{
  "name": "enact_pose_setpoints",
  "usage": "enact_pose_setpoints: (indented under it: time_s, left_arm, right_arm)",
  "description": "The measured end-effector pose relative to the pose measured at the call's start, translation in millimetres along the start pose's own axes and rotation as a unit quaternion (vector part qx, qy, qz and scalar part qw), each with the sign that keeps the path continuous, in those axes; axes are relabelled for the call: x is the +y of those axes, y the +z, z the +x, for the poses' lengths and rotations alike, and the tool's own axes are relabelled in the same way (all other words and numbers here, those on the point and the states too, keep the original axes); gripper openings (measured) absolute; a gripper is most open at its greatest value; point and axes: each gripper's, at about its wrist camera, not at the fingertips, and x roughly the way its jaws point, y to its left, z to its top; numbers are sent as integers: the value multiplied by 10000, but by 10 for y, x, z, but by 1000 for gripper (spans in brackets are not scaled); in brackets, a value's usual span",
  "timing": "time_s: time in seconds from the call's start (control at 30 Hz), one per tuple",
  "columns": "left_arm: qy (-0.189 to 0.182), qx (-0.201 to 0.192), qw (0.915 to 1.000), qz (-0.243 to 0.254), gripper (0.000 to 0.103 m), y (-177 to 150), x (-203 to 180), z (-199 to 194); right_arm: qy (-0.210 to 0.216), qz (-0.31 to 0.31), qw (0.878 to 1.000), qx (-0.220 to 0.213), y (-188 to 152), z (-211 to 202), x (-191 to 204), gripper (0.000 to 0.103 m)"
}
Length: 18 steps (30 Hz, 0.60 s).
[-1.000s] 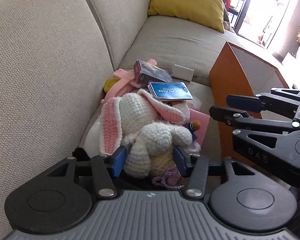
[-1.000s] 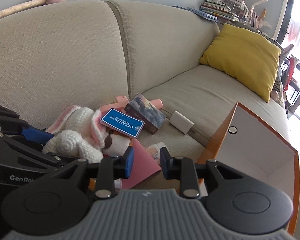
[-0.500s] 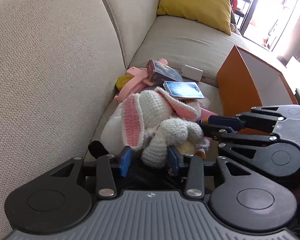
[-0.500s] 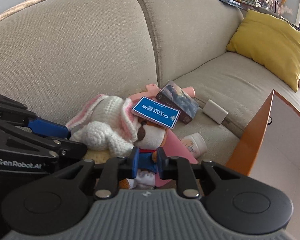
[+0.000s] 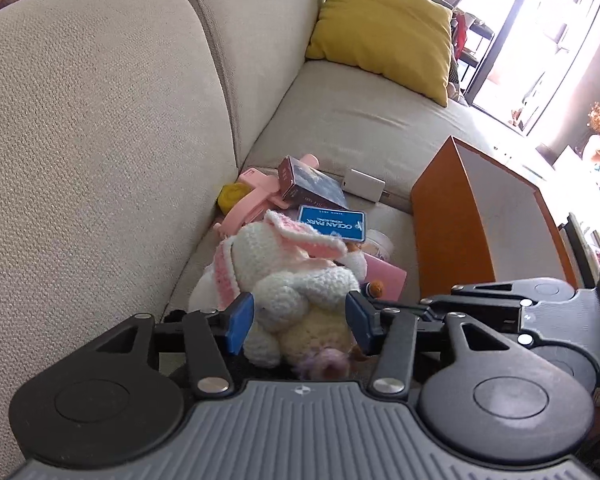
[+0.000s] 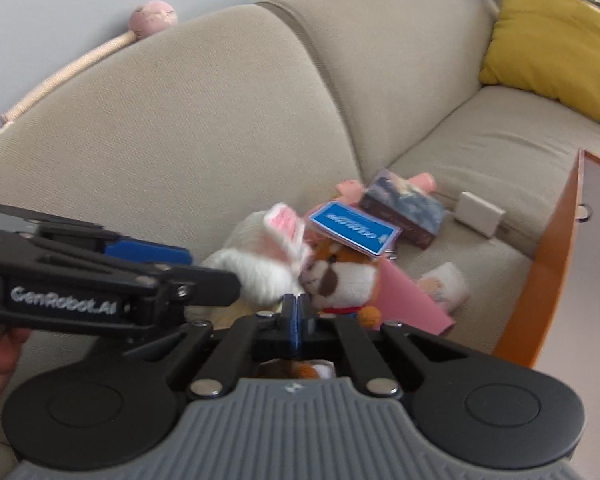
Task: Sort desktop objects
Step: 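Close the left gripper on the crocheted bunny while the right gripper grasps the red-panda plush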
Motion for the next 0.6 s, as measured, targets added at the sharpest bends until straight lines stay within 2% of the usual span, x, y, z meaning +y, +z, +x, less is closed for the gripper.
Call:
enact_pose_setpoints:
  time_s: [0.1,0.23,0.33,0.47,0.6]
  left_arm:
    - [-126,24,9998,-174,63,23,39,9]
    - [188,-7,9995,-250,71,86,33,61]
    - [457,101,9987,-209,72,125,22,154]
    - [772,154,9969,-11,75,148,-30,323]
    - [727,198,9971,36,76,131,-8,427]
  right_arm:
    - [-334,-275,9990,-56,12,48,133,2]
    - [12,-140,9999,21,41,86,157,2]
    - [-49,-407,9991,-52,45,87,256,1]
    - [3,-415,9991,-28,71,136,264,1]
    - [-32,-487,9988,33,59,138,265,1]
